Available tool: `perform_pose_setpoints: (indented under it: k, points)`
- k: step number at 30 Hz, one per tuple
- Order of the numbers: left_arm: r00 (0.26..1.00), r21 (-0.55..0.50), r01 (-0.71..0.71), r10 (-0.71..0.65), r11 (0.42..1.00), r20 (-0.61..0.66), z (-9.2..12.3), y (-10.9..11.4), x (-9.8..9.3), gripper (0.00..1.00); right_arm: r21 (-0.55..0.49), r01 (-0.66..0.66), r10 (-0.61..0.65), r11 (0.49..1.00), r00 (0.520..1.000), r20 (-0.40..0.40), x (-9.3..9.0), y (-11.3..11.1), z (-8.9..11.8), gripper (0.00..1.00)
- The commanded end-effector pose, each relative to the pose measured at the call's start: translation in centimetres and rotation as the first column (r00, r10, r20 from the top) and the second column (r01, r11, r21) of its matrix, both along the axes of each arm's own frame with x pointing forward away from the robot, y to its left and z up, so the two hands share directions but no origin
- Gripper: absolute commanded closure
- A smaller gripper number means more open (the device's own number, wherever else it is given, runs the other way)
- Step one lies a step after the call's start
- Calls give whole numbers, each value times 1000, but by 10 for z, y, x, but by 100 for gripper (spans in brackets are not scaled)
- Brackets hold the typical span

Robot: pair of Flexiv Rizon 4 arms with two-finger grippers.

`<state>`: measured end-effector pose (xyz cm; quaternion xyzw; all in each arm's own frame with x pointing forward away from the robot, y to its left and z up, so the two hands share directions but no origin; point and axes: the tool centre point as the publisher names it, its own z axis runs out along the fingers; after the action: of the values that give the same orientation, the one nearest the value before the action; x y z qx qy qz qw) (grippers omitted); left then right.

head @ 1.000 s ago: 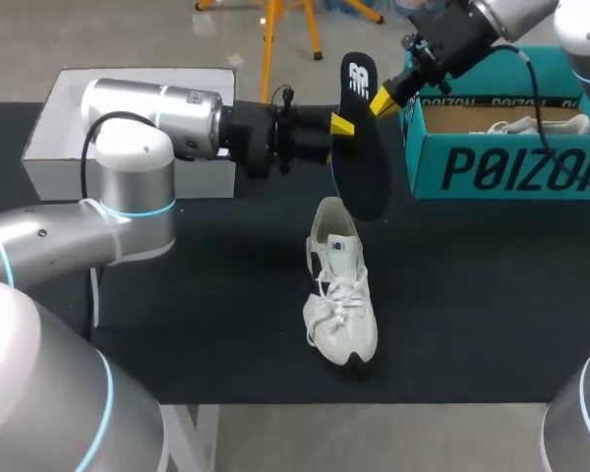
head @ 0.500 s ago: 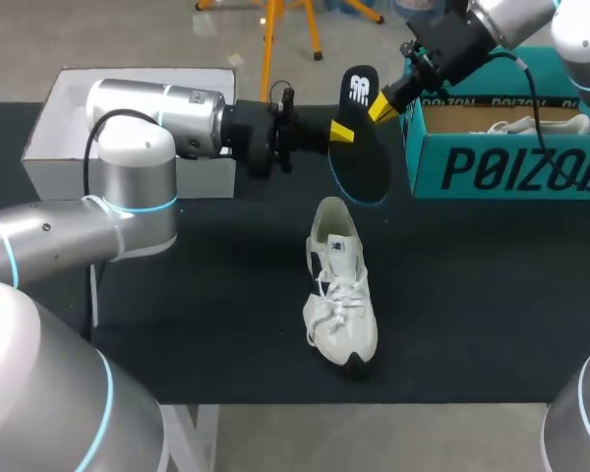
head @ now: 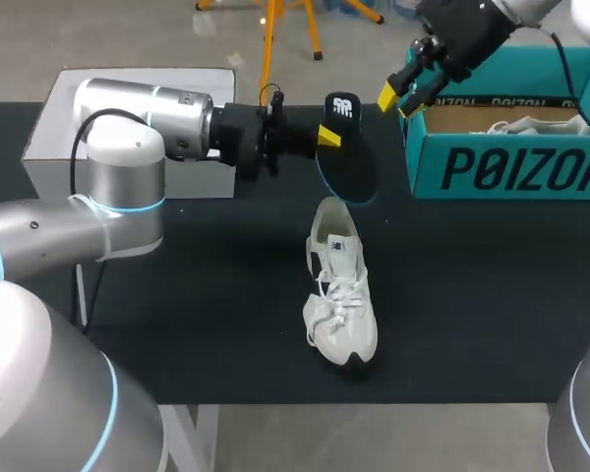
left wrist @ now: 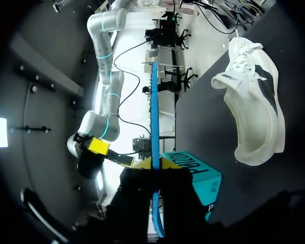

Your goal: Take the shoe out of the shoebox, open the shoe tongue, remove and reinsert the insole, then place the shoe into the shoebox

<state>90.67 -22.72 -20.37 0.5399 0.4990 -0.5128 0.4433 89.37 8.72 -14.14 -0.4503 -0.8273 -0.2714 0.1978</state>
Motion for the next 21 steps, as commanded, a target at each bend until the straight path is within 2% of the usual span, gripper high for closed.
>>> perform_pose_setpoints:
  k: [1, 5, 10, 14, 21]
  points:
    - [1000, 4, 10, -10, 1000, -8, -4, 4, 2, 100, -123, 47, -25, 991, 984, 175, -48, -26, 40, 0]
    - [1000, 5, 20, -20, 1000, -24, -8, 4, 2, 100, -167, 0, 40, 986, 971, 234, -62, -25, 60, 0]
    - [999, 2, 18, -18, 1000, -35, -9, 1, 3, 100, -284, -10, 96, 959, 952, 289, -71, -19, 73, 0]
    - [999, 5, 24, -24, 1000, -39, -10, -2, 3, 100, -285, -21, 113, 958, 943, 313, -77, -18, 83, 0]
    - [998, 17, 25, -24, 1000, -52, -10, -4, 2, 100, -279, -38, 132, 960, 936, 325, -80, -18, 85, 0]
